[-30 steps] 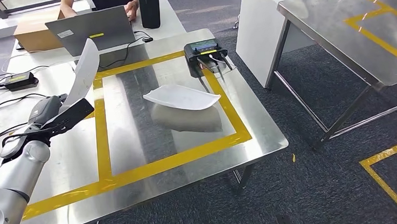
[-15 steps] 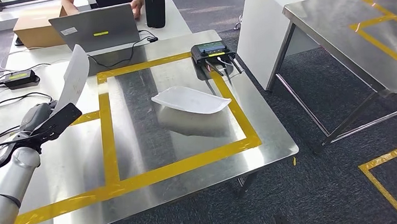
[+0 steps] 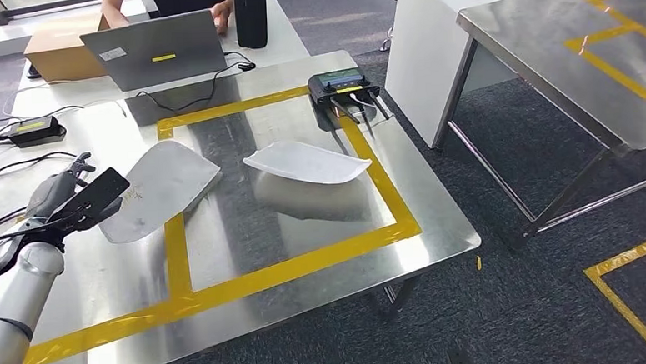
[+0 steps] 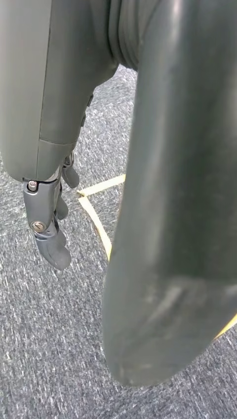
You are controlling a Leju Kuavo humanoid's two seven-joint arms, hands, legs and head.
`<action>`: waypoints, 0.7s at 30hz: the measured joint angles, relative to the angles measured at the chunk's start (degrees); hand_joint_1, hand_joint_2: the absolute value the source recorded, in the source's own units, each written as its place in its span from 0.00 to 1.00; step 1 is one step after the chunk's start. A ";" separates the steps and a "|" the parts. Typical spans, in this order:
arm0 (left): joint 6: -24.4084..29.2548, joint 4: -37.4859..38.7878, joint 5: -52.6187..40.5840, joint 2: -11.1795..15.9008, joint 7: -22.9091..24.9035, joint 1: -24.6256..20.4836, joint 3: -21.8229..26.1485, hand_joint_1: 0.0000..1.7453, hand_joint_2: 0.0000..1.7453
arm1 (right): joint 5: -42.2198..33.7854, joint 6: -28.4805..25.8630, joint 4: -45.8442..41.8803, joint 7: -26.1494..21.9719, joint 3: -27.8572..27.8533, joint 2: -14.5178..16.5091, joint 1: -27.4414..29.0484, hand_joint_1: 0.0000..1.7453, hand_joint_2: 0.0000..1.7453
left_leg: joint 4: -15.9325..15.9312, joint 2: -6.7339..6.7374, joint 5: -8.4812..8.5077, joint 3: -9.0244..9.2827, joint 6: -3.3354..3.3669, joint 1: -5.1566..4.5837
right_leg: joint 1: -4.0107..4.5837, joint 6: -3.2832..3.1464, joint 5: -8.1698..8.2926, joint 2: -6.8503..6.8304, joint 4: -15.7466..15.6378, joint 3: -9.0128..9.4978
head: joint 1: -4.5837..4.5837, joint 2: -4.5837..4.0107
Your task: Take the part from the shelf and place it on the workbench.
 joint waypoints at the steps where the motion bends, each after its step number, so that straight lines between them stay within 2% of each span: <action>1: 0.08 -0.01 -0.46 -0.15 0.13 0.04 0.01 0.00 0.50 | 0.02 0.10 0.00 -0.03 0.00 0.00 -0.01 0.00 0.00 | 0.00 -0.01 0.01 0.01 -0.01 0.01 | 0.00 0.00 0.00 0.00 0.01 0.00 | 0.01 0.00; 2: 0.17 -0.04 -0.91 -0.37 0.15 0.07 0.01 0.00 0.75 | 0.04 0.23 0.00 -0.10 0.00 0.01 -0.01 0.00 0.00 | 0.07 -0.01 -0.06 -0.02 0.10 -0.08 | -0.05 0.12 0.02 -0.01 -0.04 0.01 | 0.01 0.00; 3: 0.35 -0.12 -1.36 -0.64 0.16 0.09 0.00 0.00 0.75 | 0.06 0.38 0.00 -0.19 0.00 0.01 -0.01 0.00 0.00 | 0.14 -0.01 -0.11 -0.03 0.27 -0.16 | -0.10 0.29 0.06 -0.01 -0.10 0.02 | 0.02 0.00; 6: 1.13 -0.85 -2.41 -1.60 0.14 0.10 -0.02 0.00 0.00 | 0.13 0.73 -0.01 -0.46 0.00 -0.02 -0.07 0.00 0.00 | -0.40 0.05 0.03 0.25 0.83 0.00 | -0.10 0.91 -0.06 -0.05 -0.10 0.11 | 0.01 0.00; 8: 1.44 -1.47 -2.70 -2.17 0.05 0.02 -0.03 0.00 0.00 | 0.17 0.79 -0.02 -0.52 0.01 -0.07 -0.15 0.00 0.00 | -1.22 0.33 0.29 0.74 1.09 0.46 | -0.11 1.42 -1.92 -0.24 2.70 -1.10 | 0.30 0.00; 11: 1.52 -1.79 -2.73 -2.50 -0.01 0.07 -0.04 0.00 0.00 | 0.20 0.73 -0.02 -0.21 0.02 -0.06 -0.10 0.00 0.00 | -1.36 0.91 0.25 0.91 1.18 0.65 | -0.90 2.33 -6.76 -0.47 13.65 -6.84 | 0.97 0.00; 12: 1.52 -1.80 -2.73 -2.54 -0.02 0.16 -0.04 0.00 0.00 | 0.20 0.69 -0.02 -0.07 0.02 -0.06 -0.04 0.00 0.00 | -1.29 1.05 0.18 0.90 1.09 0.74 | -1.22 2.62 -7.05 -0.57 16.02 -8.25 | 1.18 0.00; 13: 1.52 -1.80 -2.74 -2.55 -0.03 0.22 -0.04 0.00 0.00 | 0.19 0.66 -0.02 0.03 0.01 -0.05 0.03 0.00 0.00 | -1.15 1.12 0.08 0.90 0.90 0.90 | -1.51 2.92 -6.03 -0.69 16.04 -8.53 | 1.51 0.00; 14: 1.52 -1.84 -2.77 -2.57 -0.03 0.26 -0.04 0.00 0.00 | 0.19 0.63 -0.02 0.09 0.01 -0.05 0.08 0.00 0.00 | -0.93 1.16 -0.07 0.89 0.62 1.16 | -1.80 3.21 -4.01 -0.83 13.83 -7.71 | 2.21 0.00; 15: 1.55 -1.92 -2.81 -2.60 -0.03 0.26 -0.04 0.00 0.00 | 0.18 0.62 -0.02 0.11 0.00 -0.05 0.09 0.00 0.00 | -0.63 1.16 -0.25 0.87 0.24 1.44 | -2.11 3.53 -1.54 -0.99 9.91 -6.04 | 3.36 0.00; 16: 1.62 -2.02 -2.87 -2.62 -0.03 0.25 -0.04 0.00 0.00 | 0.17 0.62 -0.02 0.16 0.00 -0.02 0.08 0.00 0.00 | -0.37 1.15 -0.41 0.75 -0.23 1.65 | -2.20 3.81 0.17 -1.03 6.00 -4.22 | 5.00 0.01; 17: 1.71 -2.13 -2.93 -2.64 -0.01 0.25 -0.04 0.00 0.00 | 0.17 0.62 -0.01 0.20 0.00 0.01 0.07 0.00 0.00 | -0.16 1.13 -0.46 0.62 -0.74 1.78 | -2.15 3.73 1.28 -0.96 3.07 -2.93 | 6.59 0.01; 18: 1.79 -2.20 -2.98 -2.66 0.01 0.30 -0.04 0.00 0.00 | 0.16 0.62 -0.01 0.26 0.00 0.03 0.08 0.00 0.00 | -0.04 1.09 -0.41 0.52 -1.23 1.81 | -2.00 3.56 1.67 -0.86 1.49 -2.27 | 7.72 0.01; 19: 1.84 -2.24 -3.04 -2.69 0.02 0.36 -0.04 0.00 0.00 | 0.16 0.62 -0.01 0.32 0.00 0.06 0.09 0.00 0.00 | -0.08 1.05 -0.25 0.44 -1.67 1.80 | -1.73 3.21 1.48 -0.72 1.22 -2.19 | 8.32 0.01; 21: 1.89 -2.30 -3.22 -2.77 0.04 0.50 -0.04 0.00 0.00 | 0.15 0.62 -0.01 0.38 0.00 0.07 0.07 0.00 0.00 | -0.27 1.04 -0.13 0.33 -2.38 1.94 | -1.62 2.23 1.85 -0.75 0.88 -2.38 | 8.86 0.08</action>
